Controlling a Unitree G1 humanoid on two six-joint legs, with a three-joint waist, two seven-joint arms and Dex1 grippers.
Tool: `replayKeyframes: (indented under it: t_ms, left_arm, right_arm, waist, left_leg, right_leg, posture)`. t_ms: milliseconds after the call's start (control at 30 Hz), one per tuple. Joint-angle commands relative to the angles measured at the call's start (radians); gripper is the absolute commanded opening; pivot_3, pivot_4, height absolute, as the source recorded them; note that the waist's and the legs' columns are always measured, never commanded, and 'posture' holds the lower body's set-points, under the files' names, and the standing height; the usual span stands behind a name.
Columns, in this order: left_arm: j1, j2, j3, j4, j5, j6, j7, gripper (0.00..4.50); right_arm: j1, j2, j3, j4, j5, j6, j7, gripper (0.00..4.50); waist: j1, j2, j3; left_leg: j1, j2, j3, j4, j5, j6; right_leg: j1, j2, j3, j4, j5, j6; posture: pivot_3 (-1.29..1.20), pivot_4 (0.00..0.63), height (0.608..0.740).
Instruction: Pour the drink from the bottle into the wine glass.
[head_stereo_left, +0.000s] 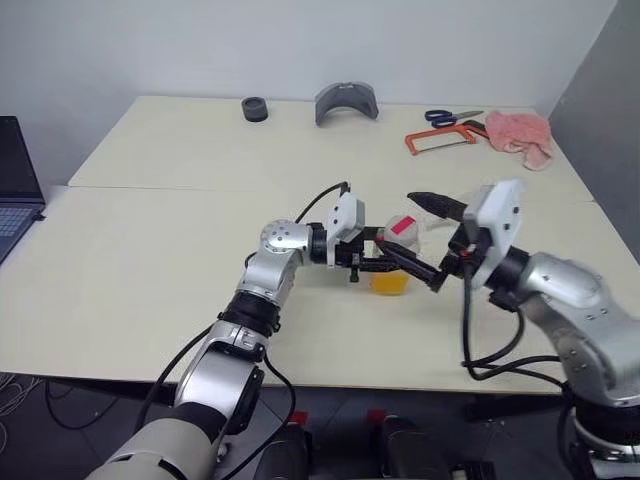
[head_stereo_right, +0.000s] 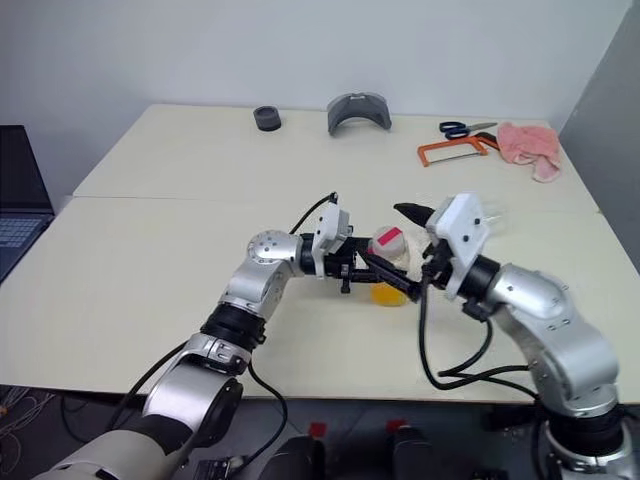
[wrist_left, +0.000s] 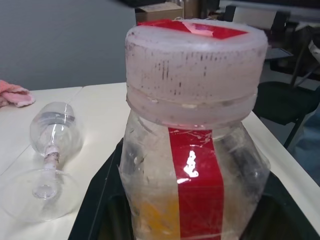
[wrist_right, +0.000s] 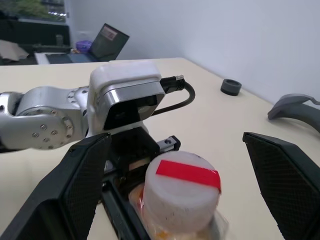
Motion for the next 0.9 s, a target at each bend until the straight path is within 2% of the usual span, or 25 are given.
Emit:
replayKeyframes:
  t_ms: [33, 300, 900]
  left_arm:
    - [-0.012, -0.006, 0.009, -0.037, -0.021, -0.008, 0.001, 1.79]
    - [-0.015, -0.013, 0.009, -0.034, -0.020, -0.011, 0.002, 1.79]
    - [-0.010, -0.008, 0.011, -0.025, -0.019, -0.019, 0.014, 1.79]
  right_arm:
    - [0.004, -0.002, -0.010, -0.032, -0.045, -0.020, -0.047, 4.50]
    - [0.027, -0.025, -0.080, -0.034, -0.043, -0.004, -0.070, 4.50]
    - [0.140, -0.103, -0.193, -0.105, 0.071, 0.054, -0.046, 4.50]
  waist:
    - [0.001, 0.000, 0.000]
    - [0.000, 0.000, 0.000]
    - [0.001, 0.000, 0.000]
  left_leg:
    - [0.000, 0.000, 0.000, 0.000, 0.000, 0.000]
    - [0.000, 0.000, 0.001, 0.000, 0.000, 0.000]
    - [0.000, -0.001, 0.002, 0.000, 0.000, 0.000]
  right_leg:
    - [0.000, 0.000, 0.000, 0.000, 0.000, 0.000]
    - [0.000, 0.000, 0.000, 0.000, 0.000, 0.000]
    - [0.000, 0.001, 0.000, 0.000, 0.000, 0.000]
  posture:
    - [0.00, 0.150, 0.740]
    - [0.00, 0.150, 0.740]
    - [0.00, 0.150, 0.740]
